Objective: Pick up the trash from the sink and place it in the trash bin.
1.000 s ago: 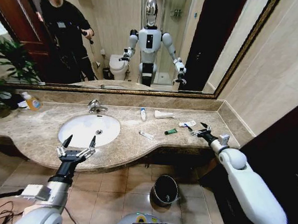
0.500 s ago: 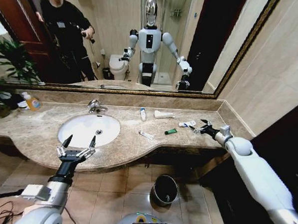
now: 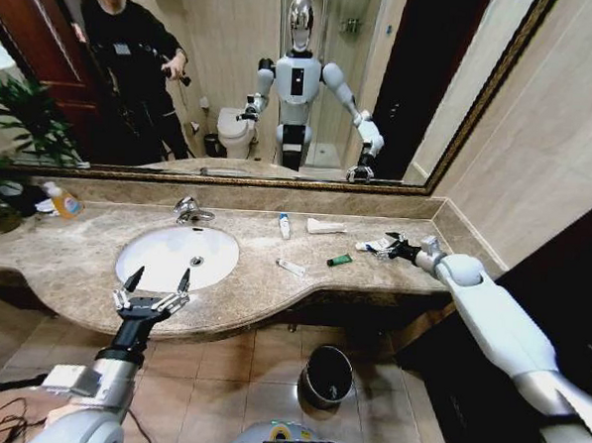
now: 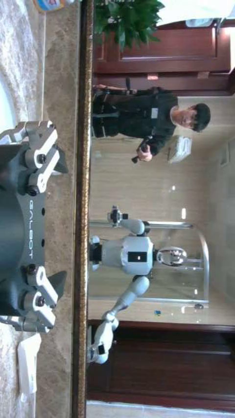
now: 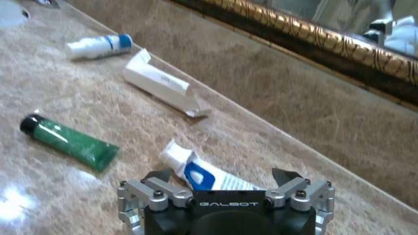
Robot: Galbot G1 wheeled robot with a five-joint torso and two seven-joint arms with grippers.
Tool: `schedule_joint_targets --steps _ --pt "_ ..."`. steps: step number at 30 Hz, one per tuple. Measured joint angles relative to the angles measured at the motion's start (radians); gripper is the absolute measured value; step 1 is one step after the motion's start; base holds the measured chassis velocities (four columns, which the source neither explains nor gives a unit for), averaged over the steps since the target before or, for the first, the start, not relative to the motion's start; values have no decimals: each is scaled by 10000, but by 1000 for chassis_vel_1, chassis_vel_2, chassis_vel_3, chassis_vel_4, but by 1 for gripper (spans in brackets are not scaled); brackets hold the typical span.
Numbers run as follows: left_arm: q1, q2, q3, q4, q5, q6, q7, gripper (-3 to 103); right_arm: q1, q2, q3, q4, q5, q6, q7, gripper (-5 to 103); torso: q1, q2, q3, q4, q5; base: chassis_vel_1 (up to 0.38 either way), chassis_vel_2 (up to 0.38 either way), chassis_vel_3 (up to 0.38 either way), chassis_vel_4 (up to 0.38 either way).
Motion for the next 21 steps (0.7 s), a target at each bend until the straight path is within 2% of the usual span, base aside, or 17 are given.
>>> schedule_joint_targets --steps 6,17,18,21 --pt "0 0 0 0 1 0 0 100 58 53 -69 -305 -43 67 56 100 0 0 0 -2 0 0 0 0 0" --pt "0 0 0 0 0 0 0 100 35 295 -146 -423 -6 71 918 100 0 0 0 -1 0 0 0 0 0" --pt "0 0 0 0 1 0 0 100 40 306 -164 -415 -4 71 973 103 0 0 0 -1 0 0 0 0 0" --pt "0 0 0 0 0 0 0 100 46 318 -196 -389 1 72 1047 100 0 0 0 -1 0 0 0 0 0"
